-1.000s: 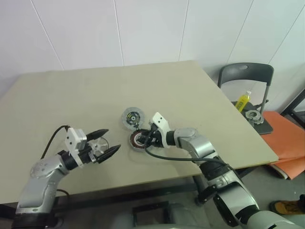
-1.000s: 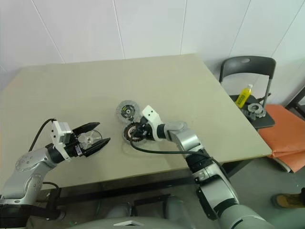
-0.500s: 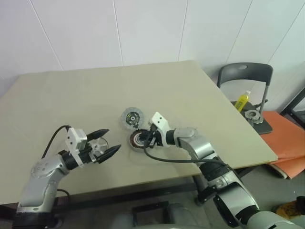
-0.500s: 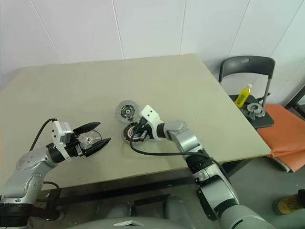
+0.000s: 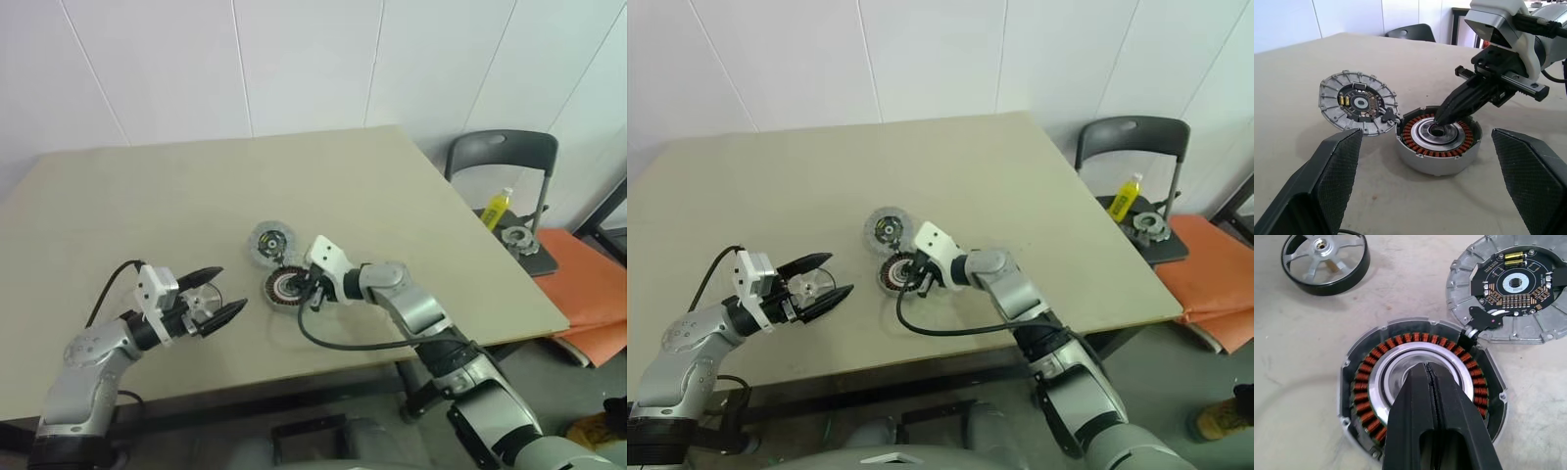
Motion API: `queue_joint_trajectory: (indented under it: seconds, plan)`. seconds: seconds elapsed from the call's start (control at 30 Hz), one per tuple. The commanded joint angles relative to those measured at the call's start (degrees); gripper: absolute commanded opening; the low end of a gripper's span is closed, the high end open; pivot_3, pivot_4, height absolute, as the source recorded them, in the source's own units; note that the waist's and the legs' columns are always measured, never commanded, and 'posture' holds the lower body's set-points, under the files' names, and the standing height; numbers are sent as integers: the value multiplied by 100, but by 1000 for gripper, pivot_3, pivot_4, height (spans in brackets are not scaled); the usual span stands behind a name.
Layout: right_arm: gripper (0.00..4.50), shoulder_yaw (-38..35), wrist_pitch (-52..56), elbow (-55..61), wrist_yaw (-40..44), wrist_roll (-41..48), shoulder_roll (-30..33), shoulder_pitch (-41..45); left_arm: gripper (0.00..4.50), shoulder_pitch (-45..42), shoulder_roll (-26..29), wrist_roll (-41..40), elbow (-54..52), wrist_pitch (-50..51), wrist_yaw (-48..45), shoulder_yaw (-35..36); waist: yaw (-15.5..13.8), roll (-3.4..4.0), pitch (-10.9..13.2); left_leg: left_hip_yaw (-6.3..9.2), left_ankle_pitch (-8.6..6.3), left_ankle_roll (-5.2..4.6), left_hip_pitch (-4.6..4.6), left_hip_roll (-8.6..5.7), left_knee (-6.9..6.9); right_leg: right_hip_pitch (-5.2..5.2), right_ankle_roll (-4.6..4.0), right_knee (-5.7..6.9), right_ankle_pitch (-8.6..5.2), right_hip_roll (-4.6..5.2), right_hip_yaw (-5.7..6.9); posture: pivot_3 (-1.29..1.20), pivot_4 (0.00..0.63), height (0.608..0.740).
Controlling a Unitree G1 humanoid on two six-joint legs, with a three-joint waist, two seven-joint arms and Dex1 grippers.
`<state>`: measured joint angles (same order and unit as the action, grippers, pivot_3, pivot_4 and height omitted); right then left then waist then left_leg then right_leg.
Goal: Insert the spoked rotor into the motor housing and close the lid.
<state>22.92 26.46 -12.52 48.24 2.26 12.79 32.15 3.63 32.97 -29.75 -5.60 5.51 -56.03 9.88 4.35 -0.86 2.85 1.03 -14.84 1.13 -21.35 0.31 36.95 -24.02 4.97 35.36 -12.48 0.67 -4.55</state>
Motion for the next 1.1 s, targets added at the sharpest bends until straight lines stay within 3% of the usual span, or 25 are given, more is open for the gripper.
queue_joint_trajectory:
  seconds: [0.03,0.4,0.7,1.1]
  plan:
    - [20,236,-82,-240,-22,-184,-50,-76,4500,-86,-17,-13,-199,-46,21,38,4,0,-3,-1,0,0,3,3,0,1,-1,0,1,0,1,0,0,740]
    - [20,94,-729,-512,-427,-326,-283,3,4500,-77,-56,28,-107,-114,-29,68,-4,3,-7,0,0,1,3,9,4,-2,-11,0,7,2,7,0,0,740]
    - [20,-980,-956,-773,-1055,321,-883,418,4500,-68,-95,71,-106,-141,-34,42,-7,6,-5,0,0,0,-8,10,3,-12,-11,1,8,1,6,0,0,740]
    - [20,-756,-762,-729,-541,277,-767,322,4500,-138,-103,119,37,-200,-78,43,2,6,-5,-14,0,0,-9,10,-1,-16,-12,2,8,0,4,0,0,740]
